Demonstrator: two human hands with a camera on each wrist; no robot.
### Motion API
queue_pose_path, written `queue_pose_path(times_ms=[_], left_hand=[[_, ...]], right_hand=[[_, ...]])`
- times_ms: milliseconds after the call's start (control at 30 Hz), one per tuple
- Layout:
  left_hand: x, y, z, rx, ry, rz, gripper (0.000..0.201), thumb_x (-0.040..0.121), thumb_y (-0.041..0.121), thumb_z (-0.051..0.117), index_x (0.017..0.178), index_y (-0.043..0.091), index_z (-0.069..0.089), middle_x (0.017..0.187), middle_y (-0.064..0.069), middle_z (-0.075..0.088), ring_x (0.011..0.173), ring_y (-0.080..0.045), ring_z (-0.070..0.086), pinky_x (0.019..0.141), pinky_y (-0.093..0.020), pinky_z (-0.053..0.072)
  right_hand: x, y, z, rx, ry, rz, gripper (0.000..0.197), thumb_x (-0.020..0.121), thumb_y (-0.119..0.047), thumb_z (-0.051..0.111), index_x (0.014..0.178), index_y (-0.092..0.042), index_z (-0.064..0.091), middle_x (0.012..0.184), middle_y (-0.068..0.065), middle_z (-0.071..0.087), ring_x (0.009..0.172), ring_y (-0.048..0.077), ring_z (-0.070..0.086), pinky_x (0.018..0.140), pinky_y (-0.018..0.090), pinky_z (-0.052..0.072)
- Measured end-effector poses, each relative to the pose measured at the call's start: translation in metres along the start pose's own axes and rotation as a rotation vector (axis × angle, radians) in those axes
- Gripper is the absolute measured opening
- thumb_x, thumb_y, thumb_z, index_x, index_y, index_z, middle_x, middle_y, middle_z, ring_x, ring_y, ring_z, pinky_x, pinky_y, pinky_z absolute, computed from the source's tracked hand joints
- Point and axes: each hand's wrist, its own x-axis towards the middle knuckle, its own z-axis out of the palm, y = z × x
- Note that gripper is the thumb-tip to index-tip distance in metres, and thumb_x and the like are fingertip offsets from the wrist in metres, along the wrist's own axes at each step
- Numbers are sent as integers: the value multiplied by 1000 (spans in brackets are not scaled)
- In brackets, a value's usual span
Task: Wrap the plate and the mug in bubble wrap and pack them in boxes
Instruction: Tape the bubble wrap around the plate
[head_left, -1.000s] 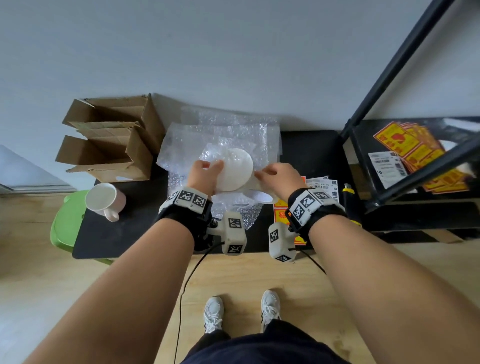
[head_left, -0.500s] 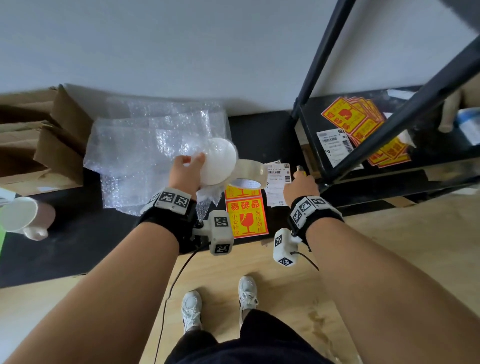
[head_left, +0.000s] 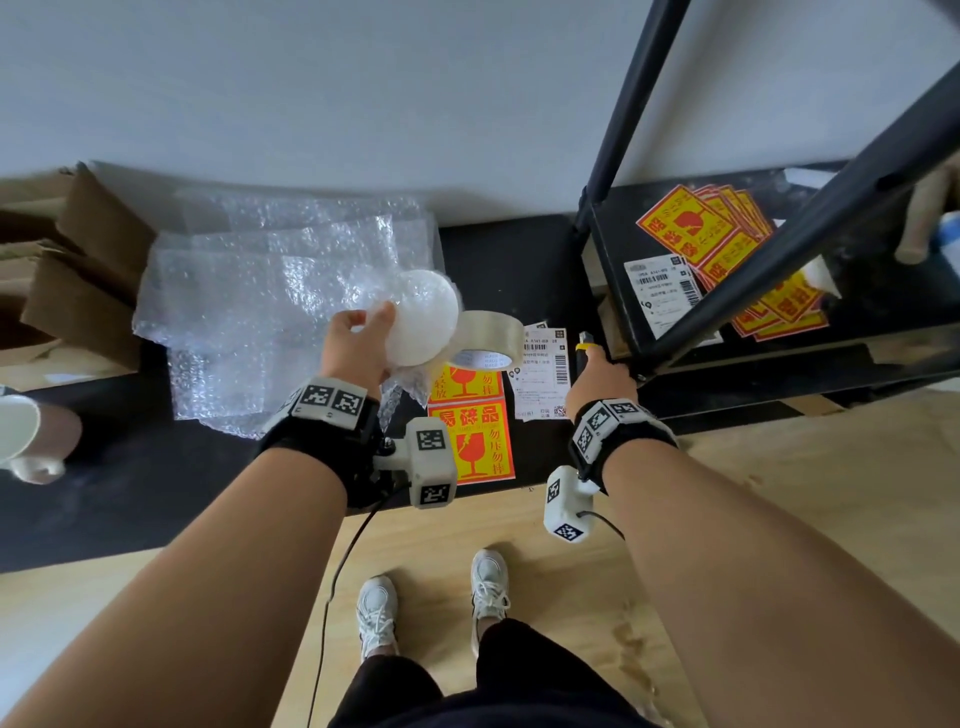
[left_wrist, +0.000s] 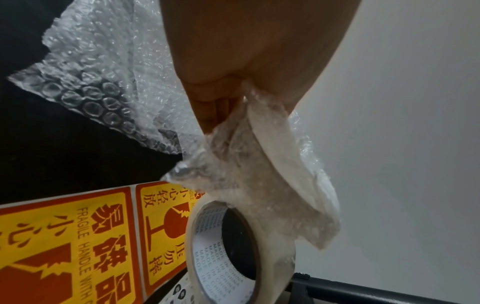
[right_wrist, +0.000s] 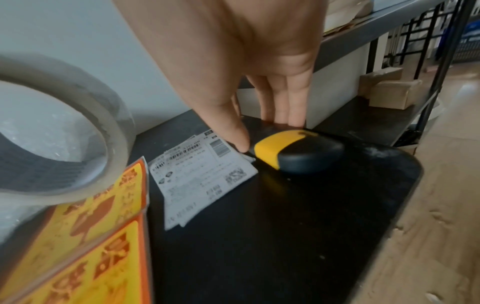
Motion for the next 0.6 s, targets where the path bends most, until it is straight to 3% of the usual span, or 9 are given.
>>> queue_pose_path(times_ms=[133, 200, 300, 367, 400, 467, 533, 600], left_hand=[[-1, 3, 1, -32, 24, 11, 41, 92, 39, 60, 122, 13, 48, 108, -4, 52, 89, -21, 59, 88, -47, 56], [-3, 6, 1, -38, 37, 35, 34, 94, 37, 59, 116, 14, 47, 105, -2, 52, 86, -19, 58, 86, -44, 57], [-9, 12, 0, -47, 57, 67, 30, 95, 36, 57, 113, 14, 46, 102, -1, 49, 85, -16, 54, 81, -37, 58], [-12, 15, -3, -45, 78, 80, 30, 95, 35, 56, 115, 14, 45, 103, -1, 47, 82, -14, 52, 75, -32, 58], [-14, 17, -5, -43, 87, 86, 32, 96, 35, 56, 117, 14, 45, 104, -2, 47, 83, -15, 51, 72, -30, 57], [-15, 18, -12, -50, 105, 84, 39, 95, 36, 56, 125, 12, 46, 111, -5, 48, 89, -18, 53, 72, -30, 57], [-15, 19, -22, -66, 130, 77, 45, 94, 36, 57, 129, 10, 44, 115, -6, 49, 96, -21, 54, 78, -34, 57], [-13, 17, -32, -81, 149, 67, 46, 94, 36, 57, 130, 10, 44, 114, -6, 49, 96, -23, 54, 80, -36, 57]], right_hand=[[2, -12, -11, 197, 59, -50, 40, 91, -20, 49, 131, -19, 44, 114, 15, 61, 101, 34, 60, 87, 46, 52], [-2, -25, -27, 332, 35, -64, 33, 96, -20, 41, 127, -15, 50, 114, 14, 62, 97, 31, 60, 86, 42, 50], [-6, -45, -53, 505, -41, -53, 36, 102, -10, 31, 129, 1, 53, 127, 20, 57, 115, 35, 54, 93, 39, 42], [-7, -58, -59, 656, -116, -64, 35, 101, -7, 31, 120, 4, 58, 124, 24, 59, 117, 38, 56, 99, 40, 45], [-13, -66, -64, 722, -193, -88, 32, 99, -8, 32, 111, 1, 60, 117, 25, 62, 109, 39, 60, 95, 42, 49], [-21, -75, -69, 889, -255, -87, 20, 92, -5, 36, 92, -2, 56, 90, 23, 63, 77, 37, 64, 76, 41, 53], [-33, -84, -76, 990, -340, -111, 16, 91, 5, 38, 95, 1, 53, 77, 17, 57, 62, 30, 59, 63, 40, 51], [-40, -90, -78, 998, -358, -197, 22, 93, 7, 40, 110, 4, 54, 81, 16, 56, 63, 28, 60, 62, 39, 53]])
